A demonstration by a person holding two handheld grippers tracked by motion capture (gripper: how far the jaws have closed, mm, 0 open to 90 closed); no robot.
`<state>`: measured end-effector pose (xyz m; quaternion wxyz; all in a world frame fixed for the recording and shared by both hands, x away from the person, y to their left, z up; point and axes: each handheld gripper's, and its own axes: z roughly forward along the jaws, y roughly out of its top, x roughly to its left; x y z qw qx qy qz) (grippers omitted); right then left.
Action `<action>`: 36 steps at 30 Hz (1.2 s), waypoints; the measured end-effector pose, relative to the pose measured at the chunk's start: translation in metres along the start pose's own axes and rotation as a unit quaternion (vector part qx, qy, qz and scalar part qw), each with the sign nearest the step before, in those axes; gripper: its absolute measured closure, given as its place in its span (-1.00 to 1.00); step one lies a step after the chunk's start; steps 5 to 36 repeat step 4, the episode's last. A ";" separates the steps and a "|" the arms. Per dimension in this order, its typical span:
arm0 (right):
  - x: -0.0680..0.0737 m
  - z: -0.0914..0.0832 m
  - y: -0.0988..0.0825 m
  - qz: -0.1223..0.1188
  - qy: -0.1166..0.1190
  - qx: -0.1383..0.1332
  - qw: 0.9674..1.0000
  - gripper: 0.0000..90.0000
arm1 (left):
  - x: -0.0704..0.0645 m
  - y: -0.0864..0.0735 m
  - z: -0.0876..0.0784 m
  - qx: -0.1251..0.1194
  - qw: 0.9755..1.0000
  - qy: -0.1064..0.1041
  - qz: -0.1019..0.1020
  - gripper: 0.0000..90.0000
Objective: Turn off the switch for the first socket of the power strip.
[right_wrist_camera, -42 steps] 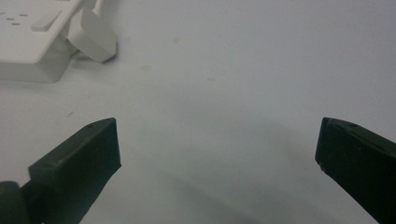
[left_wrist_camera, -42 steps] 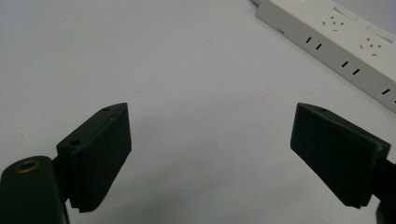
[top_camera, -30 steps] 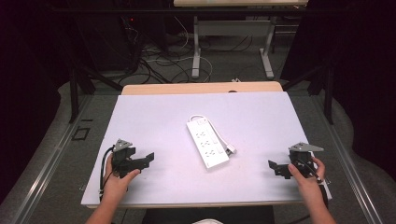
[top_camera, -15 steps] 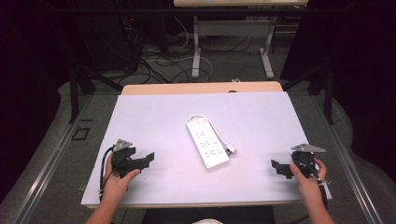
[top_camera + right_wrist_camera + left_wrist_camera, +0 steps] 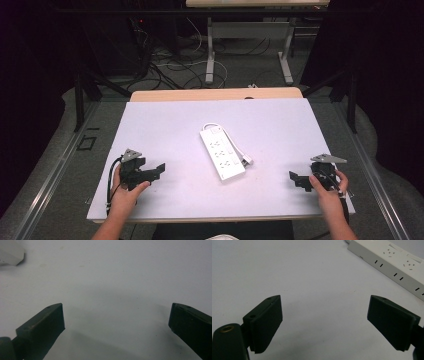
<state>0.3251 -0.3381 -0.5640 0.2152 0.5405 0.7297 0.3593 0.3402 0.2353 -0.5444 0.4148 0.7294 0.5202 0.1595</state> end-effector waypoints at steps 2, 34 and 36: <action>0.000 0.000 0.000 0.000 0.001 0.000 1.000 -1.00 | 0.000 0.000 0.000 -0.001 1.000 0.000 -0.001 -0.71; 0.000 0.000 0.000 0.000 0.001 0.000 1.000 -1.00 | 0.001 0.000 -0.001 0.002 1.000 -0.001 0.001 -0.71; 0.000 0.000 0.000 0.000 0.001 0.000 1.000 -1.00 | 0.001 0.000 -0.001 0.002 1.000 -0.001 0.001 -0.71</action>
